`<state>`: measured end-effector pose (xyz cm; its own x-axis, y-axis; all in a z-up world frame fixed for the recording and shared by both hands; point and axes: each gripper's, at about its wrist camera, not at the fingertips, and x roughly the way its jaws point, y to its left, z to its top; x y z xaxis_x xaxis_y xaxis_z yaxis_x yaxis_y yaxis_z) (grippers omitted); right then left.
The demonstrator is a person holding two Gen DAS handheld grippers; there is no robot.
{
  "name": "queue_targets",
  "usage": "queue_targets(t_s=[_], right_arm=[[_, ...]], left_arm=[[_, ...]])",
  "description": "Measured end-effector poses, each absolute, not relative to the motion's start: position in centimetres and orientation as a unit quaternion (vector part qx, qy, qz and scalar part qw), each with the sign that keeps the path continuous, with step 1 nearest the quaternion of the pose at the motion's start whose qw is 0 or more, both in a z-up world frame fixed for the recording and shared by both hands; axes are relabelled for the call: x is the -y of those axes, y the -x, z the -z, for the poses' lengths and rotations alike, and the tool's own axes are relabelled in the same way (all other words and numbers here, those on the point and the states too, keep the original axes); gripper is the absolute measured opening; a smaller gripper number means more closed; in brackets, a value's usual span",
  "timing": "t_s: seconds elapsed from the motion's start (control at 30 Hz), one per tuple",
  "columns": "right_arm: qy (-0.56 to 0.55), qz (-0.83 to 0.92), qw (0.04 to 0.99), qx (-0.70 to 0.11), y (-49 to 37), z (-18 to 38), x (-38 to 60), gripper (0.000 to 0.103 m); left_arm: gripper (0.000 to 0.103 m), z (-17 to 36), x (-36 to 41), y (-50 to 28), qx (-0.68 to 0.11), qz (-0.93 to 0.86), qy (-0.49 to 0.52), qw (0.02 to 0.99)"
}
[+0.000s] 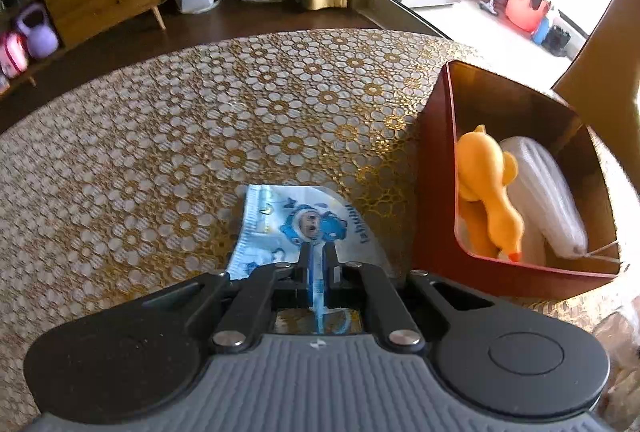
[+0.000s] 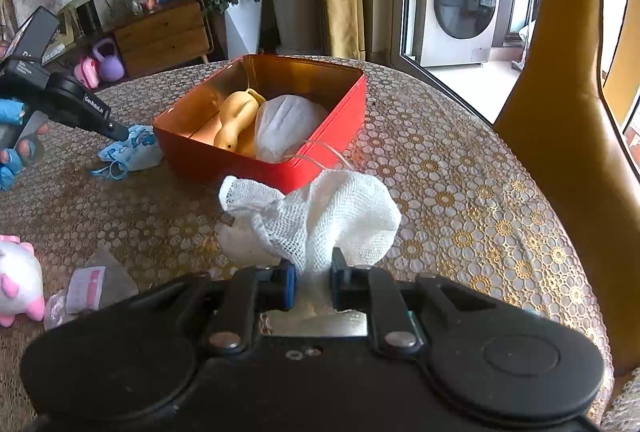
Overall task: Organize soft objects
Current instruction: 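Grasp the blue face mask with the left gripper while the right gripper grasps the white cloth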
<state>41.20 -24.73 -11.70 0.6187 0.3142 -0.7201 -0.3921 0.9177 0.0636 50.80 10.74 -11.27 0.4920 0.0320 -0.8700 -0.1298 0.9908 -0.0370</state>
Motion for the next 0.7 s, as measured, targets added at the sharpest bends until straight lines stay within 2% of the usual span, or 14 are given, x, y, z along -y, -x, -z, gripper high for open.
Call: queue_targets(t_s=[0.13,0.2,0.23,0.27,0.3,0.33,0.7], right_arm=[[0.046,-0.200,0.894,-0.398,-41.1,12.1,24.8,0.015],[0.046,-0.201,0.893,-0.401,-41.2,12.4,24.7,0.015],[0.046,-0.201,0.892,-0.402,-41.3,12.5,24.7,0.015],[0.046,-0.202,0.891,-0.403,-41.3,12.6,24.6,0.015],[0.046,-0.203,0.891,-0.404,-41.3,12.7,24.6,0.015],[0.045,-0.204,0.891,-0.404,-41.4,12.7,24.5,0.015],[0.040,-0.206,0.885,-0.416,-42.1,13.8,24.7,0.015]], left_arm=[[0.007,12.4,-11.4,-51.0,-0.524,-0.039,0.088,0.846],[0.020,12.8,-11.6,-51.0,-0.526,-0.043,0.092,0.844],[0.038,12.9,-11.7,-51.1,-0.524,-0.046,0.088,0.846],[0.065,12.8,-11.8,-51.1,-0.520,-0.049,0.087,0.848],[0.076,12.7,-11.9,-51.0,-0.514,-0.051,0.091,0.851],[0.082,12.6,-12.1,-51.0,-0.508,-0.053,0.096,0.854],[0.082,14.6,-13.3,-52.0,-0.533,-0.081,0.101,0.836]])
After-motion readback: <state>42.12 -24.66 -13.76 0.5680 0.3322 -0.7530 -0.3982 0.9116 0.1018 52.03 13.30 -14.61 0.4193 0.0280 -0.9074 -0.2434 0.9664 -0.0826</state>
